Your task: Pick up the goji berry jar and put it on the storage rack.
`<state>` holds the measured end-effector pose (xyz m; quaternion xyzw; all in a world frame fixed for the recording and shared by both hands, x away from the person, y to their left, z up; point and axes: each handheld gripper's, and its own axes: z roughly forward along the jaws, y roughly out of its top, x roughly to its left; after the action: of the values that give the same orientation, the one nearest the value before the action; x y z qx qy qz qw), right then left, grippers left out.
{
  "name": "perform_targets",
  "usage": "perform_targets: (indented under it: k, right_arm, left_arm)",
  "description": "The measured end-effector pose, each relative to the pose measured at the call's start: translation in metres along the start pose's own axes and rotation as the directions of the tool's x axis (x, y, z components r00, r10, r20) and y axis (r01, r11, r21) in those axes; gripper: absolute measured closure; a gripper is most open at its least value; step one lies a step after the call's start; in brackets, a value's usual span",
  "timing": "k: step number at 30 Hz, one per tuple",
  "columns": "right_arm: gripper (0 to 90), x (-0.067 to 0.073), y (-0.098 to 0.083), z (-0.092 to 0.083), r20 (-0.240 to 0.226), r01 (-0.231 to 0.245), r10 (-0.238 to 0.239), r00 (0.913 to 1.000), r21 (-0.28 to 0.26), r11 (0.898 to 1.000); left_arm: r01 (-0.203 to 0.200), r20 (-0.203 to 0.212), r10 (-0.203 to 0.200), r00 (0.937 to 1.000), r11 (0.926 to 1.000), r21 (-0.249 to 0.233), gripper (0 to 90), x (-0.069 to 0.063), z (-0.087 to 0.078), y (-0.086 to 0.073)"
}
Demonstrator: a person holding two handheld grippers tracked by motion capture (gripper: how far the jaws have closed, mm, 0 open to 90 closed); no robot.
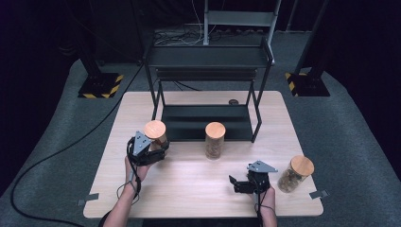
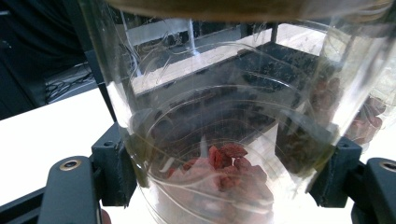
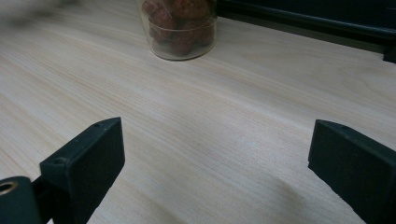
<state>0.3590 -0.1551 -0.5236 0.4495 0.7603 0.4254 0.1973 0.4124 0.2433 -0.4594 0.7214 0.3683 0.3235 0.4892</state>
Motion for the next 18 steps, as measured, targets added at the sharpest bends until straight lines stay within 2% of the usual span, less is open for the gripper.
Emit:
perform_targets:
  k: [18]
  right_arm:
    - [3.0, 0.0000, 0.0000, 0.0000, -0.002, 0.000, 0.000, 1.0000, 0.000, 1.000]
  left_arm:
    - [-0.011, 0.008, 0.011, 0.9999, 0.9999, 0.004, 24.8, -0.0019, 0.0046, 0.0033]
